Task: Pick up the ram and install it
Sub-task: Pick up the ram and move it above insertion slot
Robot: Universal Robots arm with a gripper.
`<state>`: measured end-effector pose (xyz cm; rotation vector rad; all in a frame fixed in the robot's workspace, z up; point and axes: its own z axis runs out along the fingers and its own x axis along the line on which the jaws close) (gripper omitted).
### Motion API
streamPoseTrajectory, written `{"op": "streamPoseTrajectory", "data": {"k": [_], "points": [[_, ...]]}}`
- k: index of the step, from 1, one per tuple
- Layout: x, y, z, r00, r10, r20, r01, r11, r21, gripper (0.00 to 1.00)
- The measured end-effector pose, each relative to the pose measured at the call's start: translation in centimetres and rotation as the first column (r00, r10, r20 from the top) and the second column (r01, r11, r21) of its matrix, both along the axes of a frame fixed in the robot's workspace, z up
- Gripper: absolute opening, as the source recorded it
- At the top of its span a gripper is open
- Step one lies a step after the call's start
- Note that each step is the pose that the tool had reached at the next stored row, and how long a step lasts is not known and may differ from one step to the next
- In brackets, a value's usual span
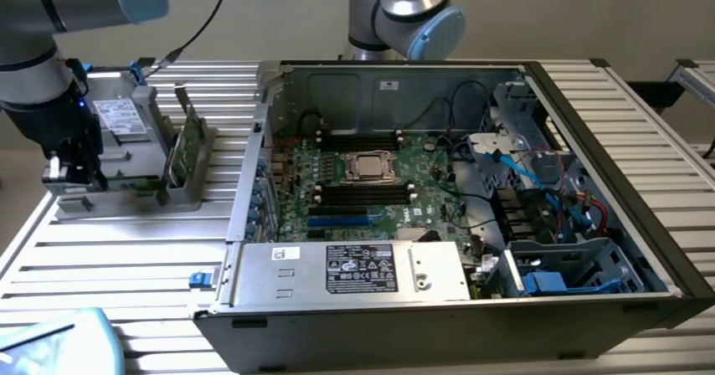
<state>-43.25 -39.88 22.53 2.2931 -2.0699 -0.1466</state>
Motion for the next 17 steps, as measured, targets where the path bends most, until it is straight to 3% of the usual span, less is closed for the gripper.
{"op": "streamPoseTrajectory", "data": {"k": [17], "points": [[0.0, 0.0, 0.45, 1.0, 0.0, -0.0001, 0.0, 1.0, 0.0, 0.14]]}}
